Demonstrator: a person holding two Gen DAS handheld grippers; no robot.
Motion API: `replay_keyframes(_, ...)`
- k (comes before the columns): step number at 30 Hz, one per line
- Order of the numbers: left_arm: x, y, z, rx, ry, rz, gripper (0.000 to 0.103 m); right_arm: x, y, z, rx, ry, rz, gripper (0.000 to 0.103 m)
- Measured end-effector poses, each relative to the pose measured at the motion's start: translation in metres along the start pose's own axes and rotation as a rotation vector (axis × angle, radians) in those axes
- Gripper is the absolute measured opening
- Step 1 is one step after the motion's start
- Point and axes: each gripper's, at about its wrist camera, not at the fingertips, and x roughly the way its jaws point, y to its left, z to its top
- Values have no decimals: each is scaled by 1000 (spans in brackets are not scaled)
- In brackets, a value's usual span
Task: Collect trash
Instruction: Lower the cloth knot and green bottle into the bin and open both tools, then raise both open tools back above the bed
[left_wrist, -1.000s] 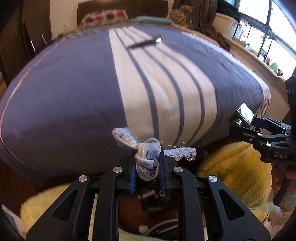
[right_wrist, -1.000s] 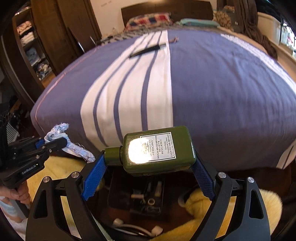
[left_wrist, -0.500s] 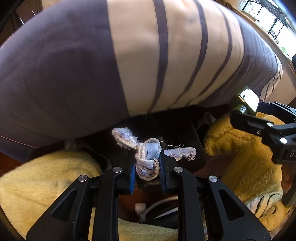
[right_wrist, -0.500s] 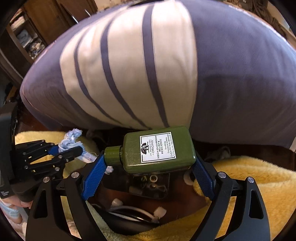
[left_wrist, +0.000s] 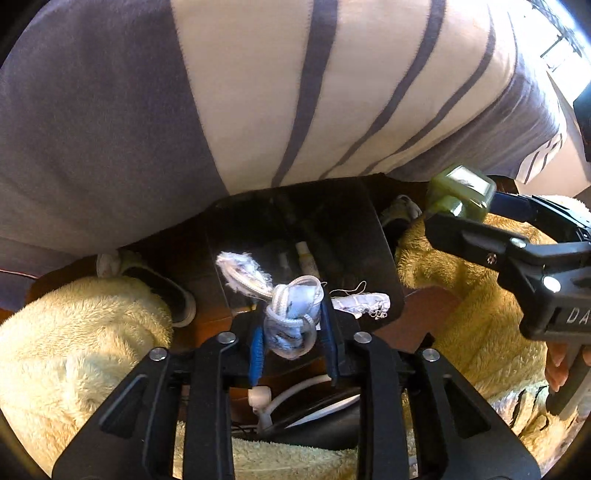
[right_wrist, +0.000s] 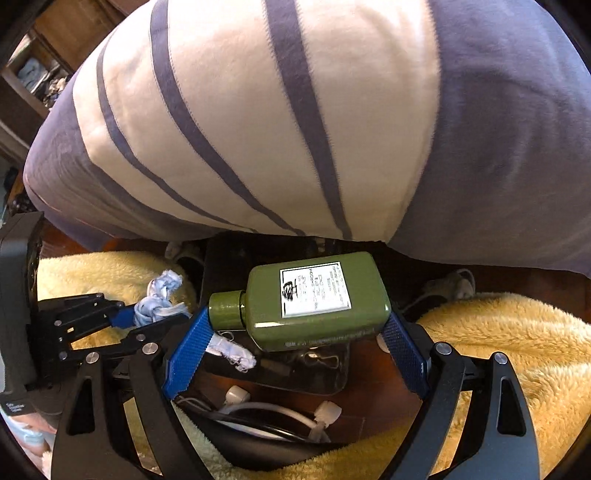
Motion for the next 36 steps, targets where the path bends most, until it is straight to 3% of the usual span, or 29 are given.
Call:
replay_keyframes(12, -13, 7, 0, -26, -29, 27, 82, -11, -8, 3, 30, -33, -11, 94)
replay_keyframes(15, -27, 7, 3, -22, -70, 41, 89, -24, -10, 5, 34, -65, -19, 95)
replay_keyframes(27, -120, -6, 29, 40, -296, 88, 94, -114, -22, 41, 11, -299, -72, 97)
replay_keyframes(36, -163, -5, 109, 93, -427, 127, 94, -134, -34, 114, -6, -372, -120, 97)
